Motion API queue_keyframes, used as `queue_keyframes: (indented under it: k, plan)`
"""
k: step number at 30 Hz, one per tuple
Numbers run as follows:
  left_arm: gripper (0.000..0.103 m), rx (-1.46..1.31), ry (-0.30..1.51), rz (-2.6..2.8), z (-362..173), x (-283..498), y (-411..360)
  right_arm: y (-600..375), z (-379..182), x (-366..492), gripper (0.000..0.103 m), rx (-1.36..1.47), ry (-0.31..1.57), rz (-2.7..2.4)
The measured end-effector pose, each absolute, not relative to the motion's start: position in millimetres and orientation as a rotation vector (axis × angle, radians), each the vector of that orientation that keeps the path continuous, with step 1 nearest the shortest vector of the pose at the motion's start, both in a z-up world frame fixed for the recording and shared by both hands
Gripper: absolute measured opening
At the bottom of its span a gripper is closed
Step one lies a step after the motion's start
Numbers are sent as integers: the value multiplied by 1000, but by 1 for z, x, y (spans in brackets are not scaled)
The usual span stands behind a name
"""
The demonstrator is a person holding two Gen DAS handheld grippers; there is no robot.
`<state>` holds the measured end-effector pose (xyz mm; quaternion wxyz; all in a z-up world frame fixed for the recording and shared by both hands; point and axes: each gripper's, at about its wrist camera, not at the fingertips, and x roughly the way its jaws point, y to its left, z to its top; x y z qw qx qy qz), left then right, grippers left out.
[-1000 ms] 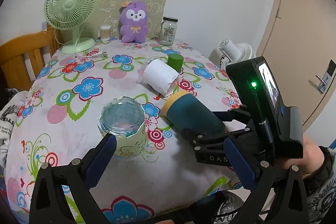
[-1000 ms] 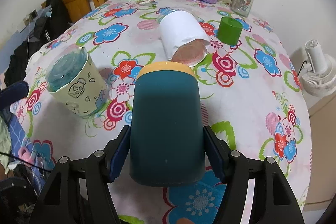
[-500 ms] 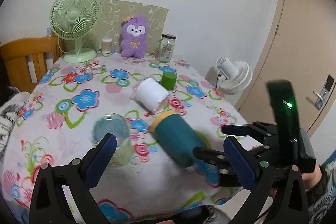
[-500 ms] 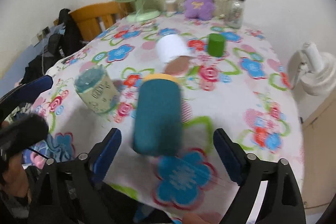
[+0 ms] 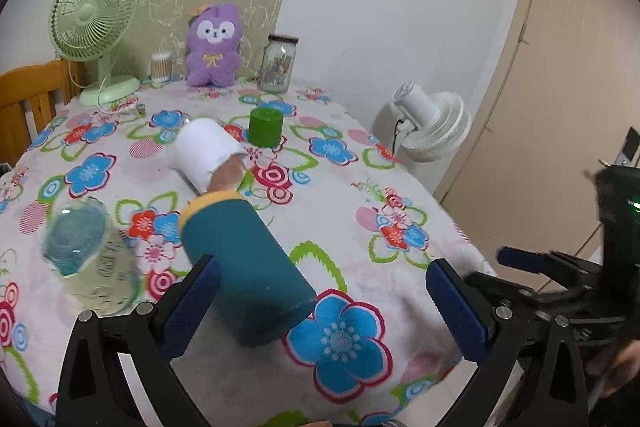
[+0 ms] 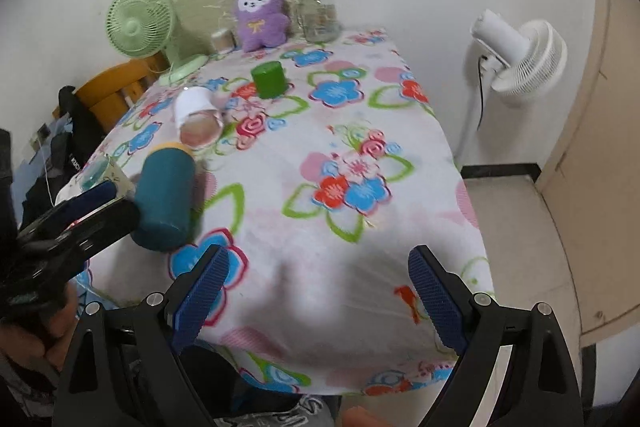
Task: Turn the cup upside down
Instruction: 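Grasp the teal cup with the left tool while the right tool releases it, then rotate the teal cup with the left tool so its yellow rim faces down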
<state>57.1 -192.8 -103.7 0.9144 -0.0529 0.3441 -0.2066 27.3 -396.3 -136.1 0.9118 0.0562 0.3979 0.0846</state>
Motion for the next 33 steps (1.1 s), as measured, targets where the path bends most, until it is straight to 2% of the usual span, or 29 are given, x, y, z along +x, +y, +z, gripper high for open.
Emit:
queue_keyframes:
  k: [16, 23, 25, 27, 33]
  plan:
    - [101, -7, 758, -265, -144, 77, -204, -399, -154, 38, 93, 143, 835, 209]
    - [95, 33, 755, -240, -146, 79, -204, -370, -167, 53, 93, 29, 836, 210]
    - [91, 46, 761, -228, -146, 80, -204, -366, -168, 55, 93, 33, 839, 245]
    - [83, 59, 769, -213, -147, 81, -203, -363, -168, 56, 93, 28, 841, 267]
    - [82, 46, 793, -230, -147, 84, -199, -353, -165, 56, 93, -16, 838, 315]
